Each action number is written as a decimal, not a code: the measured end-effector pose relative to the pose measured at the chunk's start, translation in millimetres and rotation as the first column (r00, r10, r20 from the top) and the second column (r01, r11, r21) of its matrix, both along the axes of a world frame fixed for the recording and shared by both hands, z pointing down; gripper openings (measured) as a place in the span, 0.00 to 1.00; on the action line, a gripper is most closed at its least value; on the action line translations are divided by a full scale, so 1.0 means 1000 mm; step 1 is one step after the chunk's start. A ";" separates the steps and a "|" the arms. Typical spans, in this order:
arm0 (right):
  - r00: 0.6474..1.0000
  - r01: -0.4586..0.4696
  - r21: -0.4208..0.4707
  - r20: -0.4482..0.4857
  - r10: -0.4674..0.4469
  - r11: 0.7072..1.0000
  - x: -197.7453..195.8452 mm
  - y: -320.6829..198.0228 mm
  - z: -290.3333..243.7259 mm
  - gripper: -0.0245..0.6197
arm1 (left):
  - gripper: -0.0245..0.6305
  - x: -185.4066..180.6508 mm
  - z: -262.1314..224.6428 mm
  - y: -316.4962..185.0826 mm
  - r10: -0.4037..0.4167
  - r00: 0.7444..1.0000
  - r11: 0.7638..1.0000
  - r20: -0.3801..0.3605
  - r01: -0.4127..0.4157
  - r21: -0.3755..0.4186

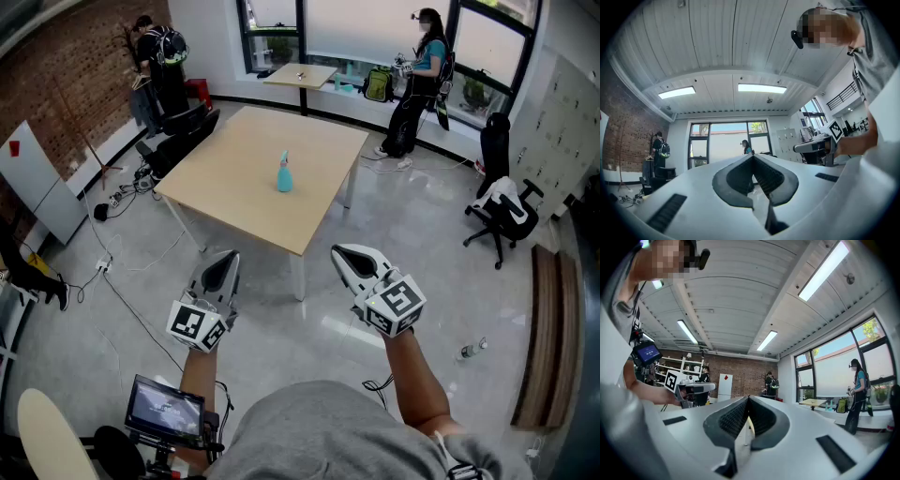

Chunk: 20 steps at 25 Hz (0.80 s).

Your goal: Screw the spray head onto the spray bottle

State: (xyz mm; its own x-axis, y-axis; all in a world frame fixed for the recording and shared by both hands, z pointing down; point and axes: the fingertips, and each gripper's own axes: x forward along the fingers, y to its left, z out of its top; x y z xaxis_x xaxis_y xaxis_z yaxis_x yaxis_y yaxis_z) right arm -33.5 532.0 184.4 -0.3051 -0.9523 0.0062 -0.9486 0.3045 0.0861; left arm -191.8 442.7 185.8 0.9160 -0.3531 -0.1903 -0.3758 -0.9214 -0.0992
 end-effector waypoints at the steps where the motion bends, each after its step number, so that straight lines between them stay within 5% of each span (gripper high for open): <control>1: 1.000 0.001 0.000 -0.001 -0.001 1.000 0.000 0.002 0.000 0.05 | 0.04 0.000 0.001 0.002 -0.002 1.000 1.000 -0.003 0.002 -0.002; 20: 1.000 0.012 -0.009 0.027 -0.011 1.000 0.026 0.017 0.011 0.05 | 0.04 0.025 0.008 0.019 -0.019 1.000 1.000 0.017 0.020 -0.012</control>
